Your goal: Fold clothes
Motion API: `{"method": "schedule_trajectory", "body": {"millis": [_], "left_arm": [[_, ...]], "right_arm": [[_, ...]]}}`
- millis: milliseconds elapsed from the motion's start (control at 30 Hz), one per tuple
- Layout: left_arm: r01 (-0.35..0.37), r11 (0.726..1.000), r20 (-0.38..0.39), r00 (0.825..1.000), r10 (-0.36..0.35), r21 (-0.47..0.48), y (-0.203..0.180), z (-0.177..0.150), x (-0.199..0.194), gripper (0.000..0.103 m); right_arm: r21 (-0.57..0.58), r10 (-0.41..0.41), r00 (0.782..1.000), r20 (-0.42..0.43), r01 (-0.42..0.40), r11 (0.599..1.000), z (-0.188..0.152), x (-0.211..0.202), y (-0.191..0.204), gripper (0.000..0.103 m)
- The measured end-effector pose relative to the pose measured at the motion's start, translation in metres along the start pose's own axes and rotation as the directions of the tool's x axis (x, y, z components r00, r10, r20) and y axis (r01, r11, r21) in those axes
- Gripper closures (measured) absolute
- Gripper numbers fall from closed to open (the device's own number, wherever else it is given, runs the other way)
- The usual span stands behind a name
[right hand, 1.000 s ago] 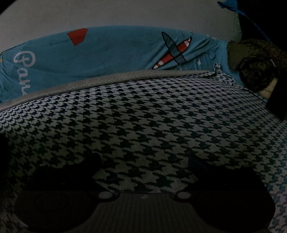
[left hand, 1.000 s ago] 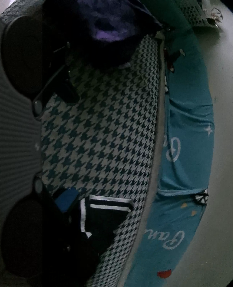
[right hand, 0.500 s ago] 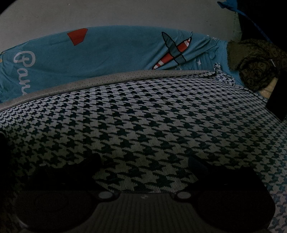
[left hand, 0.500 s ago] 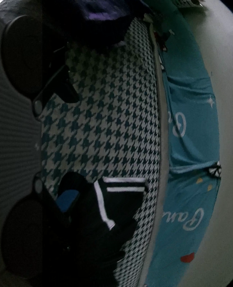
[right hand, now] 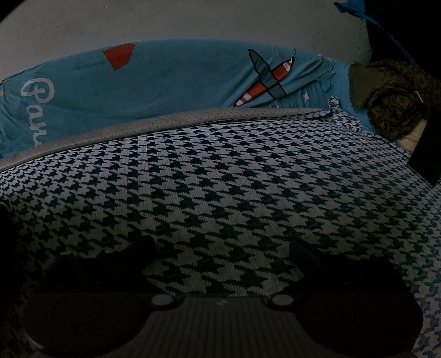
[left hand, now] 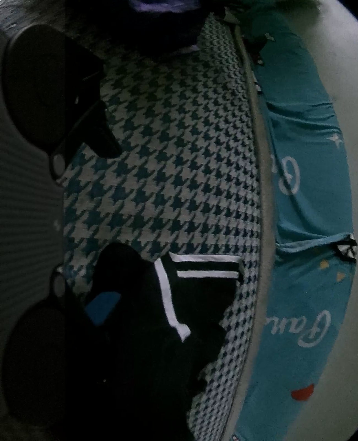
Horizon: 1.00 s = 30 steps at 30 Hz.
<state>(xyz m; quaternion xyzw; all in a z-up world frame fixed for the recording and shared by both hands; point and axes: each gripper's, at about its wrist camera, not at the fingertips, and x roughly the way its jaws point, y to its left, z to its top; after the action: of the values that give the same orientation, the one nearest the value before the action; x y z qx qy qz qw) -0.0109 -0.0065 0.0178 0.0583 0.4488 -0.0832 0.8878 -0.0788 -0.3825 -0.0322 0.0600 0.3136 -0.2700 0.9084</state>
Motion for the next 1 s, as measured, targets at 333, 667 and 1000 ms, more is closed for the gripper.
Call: {"method": "schedule_trajectory", "body": {"millis": [333, 667, 1000], "left_arm": [[-0.013, 1.0, -0.036, 0.999, 0.013, 0.007, -0.007, 0.001, 0.016, 0.0], [0.012, 1.0, -0.026, 1.0, -0.011, 0.017, -0.005, 0.0, 0.006, 0.0], [0.064, 0.998, -0.006, 0.998, -0.064, 0.004, -0.004, -0.011, -0.016, 0.0]], "right_arm": [[0.0, 0.0, 1.0, -0.001, 0.0, 1.0, 0.0, 0.0, 0.0, 0.0], [0.0, 0.0, 1.0, 0.0, 0.0, 1.0, 0.0, 0.0, 0.0, 0.0], [0.0, 0.0, 1.0, 0.0, 0.0, 1.0, 0.001, 0.001, 0.0, 0.0]]}}
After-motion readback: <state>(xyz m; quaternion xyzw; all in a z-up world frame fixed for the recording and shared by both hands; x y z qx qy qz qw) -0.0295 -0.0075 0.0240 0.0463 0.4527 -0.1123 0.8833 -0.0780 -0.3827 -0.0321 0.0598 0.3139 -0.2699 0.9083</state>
